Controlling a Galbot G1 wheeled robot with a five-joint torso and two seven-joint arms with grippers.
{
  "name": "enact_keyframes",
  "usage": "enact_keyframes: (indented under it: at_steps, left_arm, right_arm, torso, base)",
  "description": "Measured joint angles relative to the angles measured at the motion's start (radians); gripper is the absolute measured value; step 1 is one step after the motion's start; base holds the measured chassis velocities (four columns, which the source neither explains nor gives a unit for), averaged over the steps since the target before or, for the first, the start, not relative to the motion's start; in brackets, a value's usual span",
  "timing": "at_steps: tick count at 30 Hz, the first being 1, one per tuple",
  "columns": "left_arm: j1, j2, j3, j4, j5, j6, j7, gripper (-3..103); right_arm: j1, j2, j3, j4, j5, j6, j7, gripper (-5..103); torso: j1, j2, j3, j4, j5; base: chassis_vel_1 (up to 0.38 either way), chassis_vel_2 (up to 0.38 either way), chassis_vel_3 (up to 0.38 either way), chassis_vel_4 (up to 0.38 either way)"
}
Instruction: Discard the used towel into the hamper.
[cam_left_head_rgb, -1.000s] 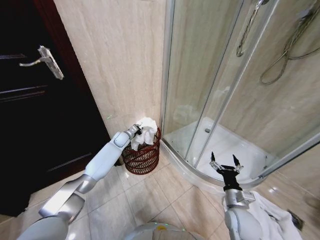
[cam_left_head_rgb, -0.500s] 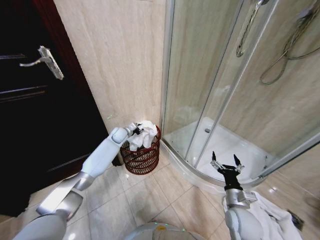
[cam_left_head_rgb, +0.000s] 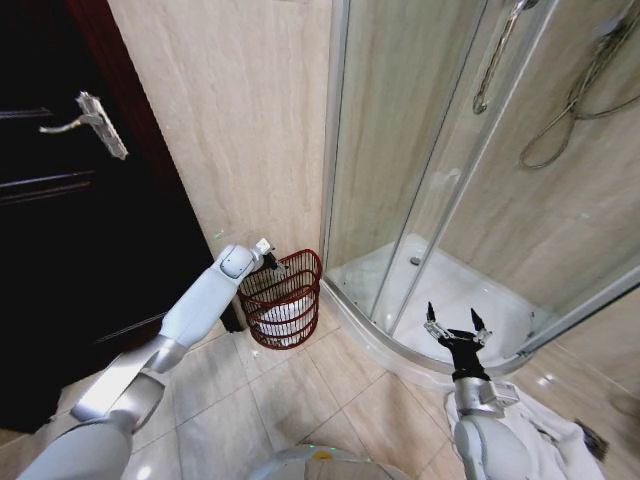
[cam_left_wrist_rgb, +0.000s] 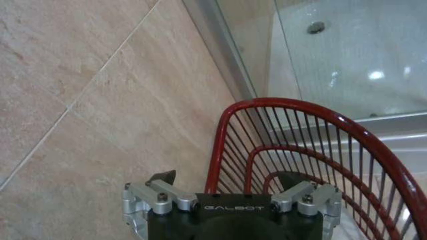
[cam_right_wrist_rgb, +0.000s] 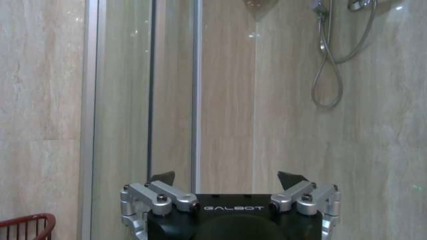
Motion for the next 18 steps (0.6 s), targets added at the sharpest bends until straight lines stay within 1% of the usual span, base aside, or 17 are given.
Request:
enact_keyframes:
  at_steps: [2,5,7,9,10,11,12,13,14,15,16,17,18]
  left_arm:
    - [0.006,0.003,-0.003,-0.008,-0.011,0.001,-0.004,100]
    - [0.024,0.007,-0.014,-0.025,-0.058,0.000,-0.043,100]
    - [0.028,0.008,-0.017,-0.031,-0.067,0.000,-0.051,100]
    - [0.057,0.017,-0.033,-0.067,-0.108,-0.007,-0.093,100]
    - [0.086,0.022,-0.051,-0.097,-0.146,-0.026,-0.131,100]
    - [0.086,0.022,-0.051,-0.097,-0.146,-0.026,-0.131,100]
    - [0.130,0.029,-0.075,-0.141,-0.202,-0.080,-0.209,100]
    - [0.179,0.033,-0.097,-0.183,-0.250,-0.138,-0.310,100]
    - [0.223,0.032,-0.117,-0.219,-0.285,-0.178,-0.391,100]
    - [0.223,0.032,-0.117,-0.219,-0.285,-0.178,-0.391,100]
    - [0.266,0.027,-0.138,-0.261,-0.314,-0.208,-0.465,100]
    - [0.332,0.014,-0.172,-0.323,-0.342,-0.247,-0.557,100]
    - [0.332,0.014,-0.172,-0.323,-0.342,-0.247,-0.557,100]
  right_arm:
    - [0.000,0.000,0.000,0.003,0.000,-0.003,0.000,100]
    - [-0.002,0.005,-0.002,0.016,-0.001,-0.010,0.000,100]
    - [-0.004,0.006,-0.003,0.018,-0.001,-0.011,0.000,100]
    - [-0.009,0.008,-0.004,0.027,-0.003,-0.015,0.001,100]
    - [-0.011,0.009,-0.004,0.031,-0.004,-0.017,0.001,100]
    - [-0.011,0.009,-0.004,0.031,-0.004,-0.017,0.001,100]
    - [-0.014,0.010,-0.003,0.037,-0.005,-0.019,0.002,100]
    - [-0.016,0.011,-0.001,0.043,-0.005,-0.021,0.003,100]
    - [-0.019,0.012,0.000,0.048,-0.006,-0.024,0.005,100]
    - [-0.019,0.012,0.000,0.048,-0.006,-0.024,0.005,100]
    - [-0.022,0.012,0.000,0.053,-0.006,-0.026,0.006,100]
    - [-0.025,0.015,0.000,0.060,-0.009,-0.028,0.008,100]
    - [-0.025,0.015,0.000,0.060,-0.009,-0.028,0.008,100]
  torso:
    - [0.000,0.000,0.000,0.0001,0.0000]
    - [0.000,0.000,0.000,0.0001,0.0000]
    - [0.000,0.000,0.000,0.0000,-0.0001]
    - [0.000,0.000,0.000,-0.0001,0.0002]
    - [0.000,0.000,0.000,-0.0001,0.0000]
    - [0.000,0.000,0.000,-0.0001,0.0000]
    - [0.000,0.000,0.000,-0.0001,0.0000]
    - [0.000,0.000,0.000,-0.0001,0.0003]
    - [0.000,0.000,0.000,0.0002,-0.0001]
    - [0.000,0.000,0.000,0.0002,-0.0001]
    - [0.000,0.000,0.000,0.0003,-0.0003]
    - [0.000,0.000,0.000,-0.0001,0.0000]
    - [0.000,0.000,0.000,-0.0001,0.0000]
  base:
    - [0.000,0.000,0.000,0.000]
    - [0.000,0.000,0.000,0.000]
    - [0.000,0.000,0.000,0.000]
    - [0.000,0.000,0.000,0.000]
    - [0.000,0.000,0.000,0.000]
    - [0.000,0.000,0.000,0.000]
    - [0.000,0.000,0.000,0.000]
    - [0.000,0.000,0.000,0.000]
    - [0.000,0.000,0.000,0.000]
    - [0.000,0.000,0.000,0.000]
    - [0.000,0.000,0.000,0.000]
    - [0.000,0.000,0.000,0.000]
    - [0.000,0.000,0.000,0.000]
